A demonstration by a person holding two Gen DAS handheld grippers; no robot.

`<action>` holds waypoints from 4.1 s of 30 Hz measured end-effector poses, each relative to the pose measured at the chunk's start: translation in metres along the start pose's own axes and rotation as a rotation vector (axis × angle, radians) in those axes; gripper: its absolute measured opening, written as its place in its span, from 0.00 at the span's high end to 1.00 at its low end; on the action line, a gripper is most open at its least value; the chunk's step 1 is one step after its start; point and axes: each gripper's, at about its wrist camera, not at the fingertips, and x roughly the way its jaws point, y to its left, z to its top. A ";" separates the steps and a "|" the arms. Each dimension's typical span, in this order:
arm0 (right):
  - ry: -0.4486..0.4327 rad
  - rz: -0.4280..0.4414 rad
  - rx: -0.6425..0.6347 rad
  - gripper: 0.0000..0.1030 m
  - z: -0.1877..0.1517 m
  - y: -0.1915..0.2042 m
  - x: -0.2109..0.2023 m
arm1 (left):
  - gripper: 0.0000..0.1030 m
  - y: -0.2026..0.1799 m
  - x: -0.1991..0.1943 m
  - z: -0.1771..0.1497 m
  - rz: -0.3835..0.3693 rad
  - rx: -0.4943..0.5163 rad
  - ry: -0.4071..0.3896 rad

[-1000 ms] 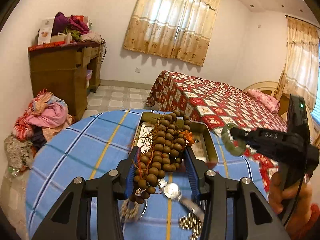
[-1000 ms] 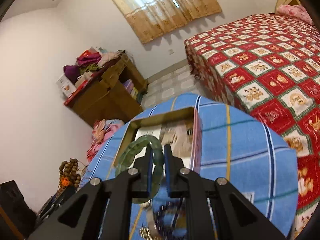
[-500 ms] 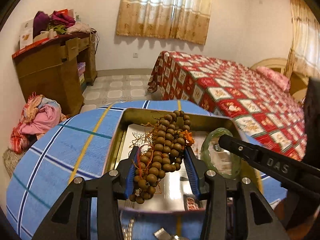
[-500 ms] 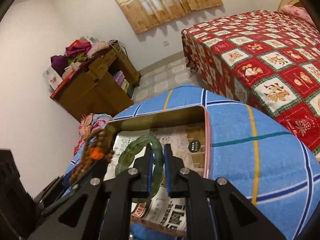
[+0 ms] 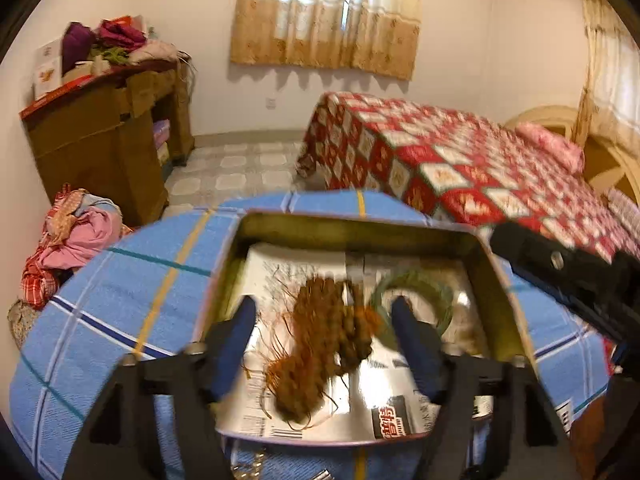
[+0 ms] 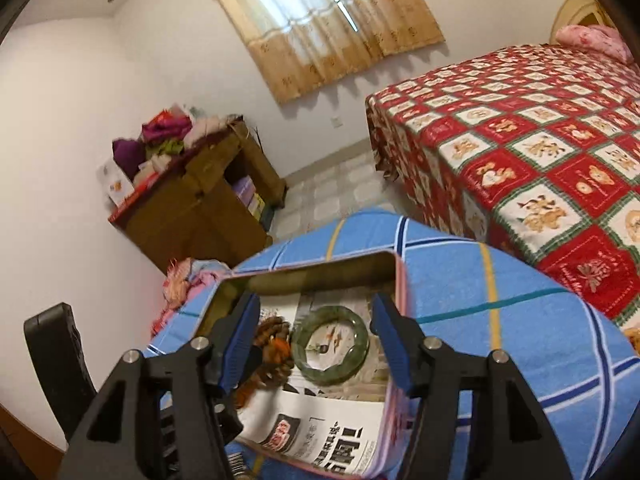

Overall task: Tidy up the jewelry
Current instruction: 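Carry the bead strand and jade bangle into the pink tin and open both tools, then grasp the silver watch by its metal band with the right tool, then grasp the pearl necklace with the left tool while the right tool lifts the watch, then lower the pearl necklace and watch into the tin and open both tools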

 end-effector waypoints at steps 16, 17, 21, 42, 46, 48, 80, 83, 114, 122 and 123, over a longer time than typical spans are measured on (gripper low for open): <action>0.171 0.027 -0.105 0.52 -0.081 0.016 -0.066 | 0.27 0.057 -0.131 -0.083 0.211 -0.144 -0.027; 0.189 0.026 -0.113 0.52 -0.089 0.016 -0.068 | 0.27 0.060 -0.135 -0.094 0.215 -0.160 -0.014; 0.259 0.046 -0.132 0.61 -0.113 0.019 -0.072 | 0.27 0.066 -0.141 -0.128 0.217 -0.206 0.044; 0.416 0.013 -0.339 0.62 -0.124 0.069 0.008 | 0.27 0.074 -0.159 -0.146 0.170 -0.244 0.045; 0.414 -0.028 -0.369 0.63 -0.126 0.060 0.003 | 0.27 0.079 -0.159 -0.146 0.178 -0.254 0.045; 0.417 -0.011 -0.343 0.63 -0.125 0.052 -0.003 | 0.27 0.082 -0.157 -0.147 0.173 -0.266 0.050; 0.178 0.129 -0.280 0.83 -0.081 0.071 -0.113 | 0.27 0.041 -0.086 -0.089 -0.046 -0.068 0.099; 0.159 0.129 -0.283 0.83 -0.077 0.070 -0.118 | 0.29 0.036 -0.059 -0.083 -0.007 -0.038 0.153; 0.105 0.147 -0.219 0.83 -0.051 0.052 -0.131 | 0.94 0.053 -0.161 -0.059 -0.109 -0.076 -0.091; 0.053 0.179 -0.200 0.83 -0.001 0.058 -0.103 | 0.94 0.028 -0.151 -0.014 -0.159 -0.025 -0.162; 0.045 0.178 -0.191 0.83 0.008 0.059 -0.093 | 0.94 0.024 -0.147 -0.007 -0.163 -0.019 -0.168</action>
